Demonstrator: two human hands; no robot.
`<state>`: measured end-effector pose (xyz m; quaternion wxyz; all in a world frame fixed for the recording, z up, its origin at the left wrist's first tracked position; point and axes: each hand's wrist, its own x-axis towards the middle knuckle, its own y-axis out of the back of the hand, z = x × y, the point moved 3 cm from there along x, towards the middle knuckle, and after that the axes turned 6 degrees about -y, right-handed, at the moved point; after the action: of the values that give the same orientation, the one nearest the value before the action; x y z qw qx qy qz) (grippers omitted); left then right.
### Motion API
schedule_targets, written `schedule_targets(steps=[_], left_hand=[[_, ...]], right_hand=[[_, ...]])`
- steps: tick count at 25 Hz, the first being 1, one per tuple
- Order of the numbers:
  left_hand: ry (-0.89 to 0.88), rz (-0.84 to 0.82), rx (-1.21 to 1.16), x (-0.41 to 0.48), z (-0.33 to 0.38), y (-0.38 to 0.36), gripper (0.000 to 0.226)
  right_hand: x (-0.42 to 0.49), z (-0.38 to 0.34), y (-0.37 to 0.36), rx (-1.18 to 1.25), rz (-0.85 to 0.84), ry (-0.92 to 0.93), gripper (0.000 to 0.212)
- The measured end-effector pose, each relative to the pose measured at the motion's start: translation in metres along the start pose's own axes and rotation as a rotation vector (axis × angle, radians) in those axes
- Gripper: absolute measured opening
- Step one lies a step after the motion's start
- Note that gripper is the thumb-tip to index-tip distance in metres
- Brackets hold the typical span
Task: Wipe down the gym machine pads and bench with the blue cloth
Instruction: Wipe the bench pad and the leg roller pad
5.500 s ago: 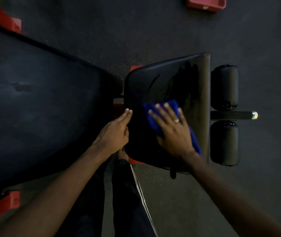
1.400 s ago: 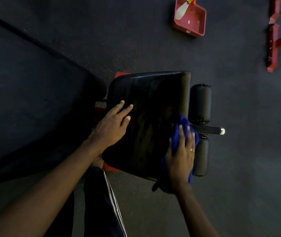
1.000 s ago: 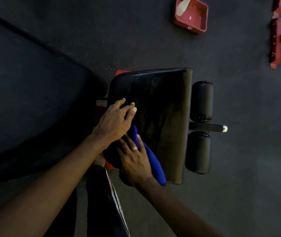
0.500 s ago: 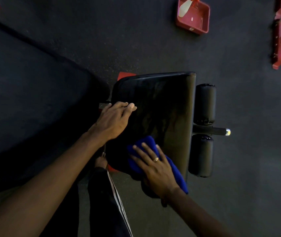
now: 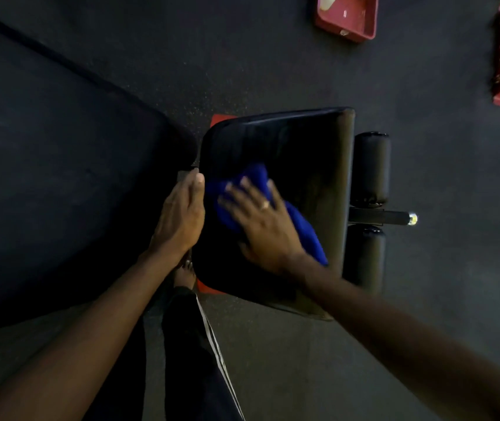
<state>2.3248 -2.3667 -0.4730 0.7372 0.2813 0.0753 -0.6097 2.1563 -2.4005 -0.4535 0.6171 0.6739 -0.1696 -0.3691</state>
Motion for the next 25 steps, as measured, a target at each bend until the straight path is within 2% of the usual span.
schedule_targets(steps=[1, 3, 5, 7, 12, 13, 15, 17, 19, 21, 25], left_hand=[[-0.004, -0.005, -0.003, 0.001, 0.002, 0.001, 0.055], [-0.024, -0.063, 0.030, 0.001, 0.007, -0.002, 0.056], [-0.033, -0.096, 0.035, 0.001, 0.012, -0.007, 0.058], [-0.010, -0.069, -0.007, 0.002, 0.011, -0.008, 0.058], [0.031, -0.096, -0.011, -0.003, 0.005, -0.013, 0.059], [0.038, -0.084, -0.008, -0.004, 0.005, -0.015, 0.061], [0.041, -0.104, 0.025, -0.011, 0.005, -0.020, 0.067], [-0.012, -0.225, 0.086, -0.020, 0.002, -0.032, 0.078], [-0.094, -0.339, 0.241, -0.023, -0.006, -0.049, 0.076], [-0.124, -0.366, 0.410, -0.022, -0.013, -0.060, 0.078], [-0.131, -0.395, 0.453, -0.017, -0.015, -0.066, 0.086]], right_hand=[[-0.024, -0.013, -0.009, -0.034, -0.062, 0.131, 0.076], [-0.029, -0.011, -0.018, -0.077, -0.102, 0.238, 0.068], [0.010, 0.008, -0.010, -0.075, -0.073, 0.154, 0.069], [0.059, 0.028, 0.004, -0.008, -0.004, -0.019, 0.073], [0.110, 0.031, 0.017, 0.068, 0.103, -0.365, 0.061], [0.105, 0.023, 0.015, 0.054, 0.101, -0.356, 0.062], [0.087, 0.008, 0.004, 0.001, 0.047, -0.190, 0.064], [0.084, 0.030, 0.008, 0.010, 0.027, -0.064, 0.064], [0.103, 0.076, 0.027, 0.038, 0.093, -0.210, 0.062], [0.114, 0.115, 0.044, 0.071, 0.103, -0.392, 0.056], [0.068, 0.130, 0.044, 0.089, 0.178, -0.476, 0.054]])
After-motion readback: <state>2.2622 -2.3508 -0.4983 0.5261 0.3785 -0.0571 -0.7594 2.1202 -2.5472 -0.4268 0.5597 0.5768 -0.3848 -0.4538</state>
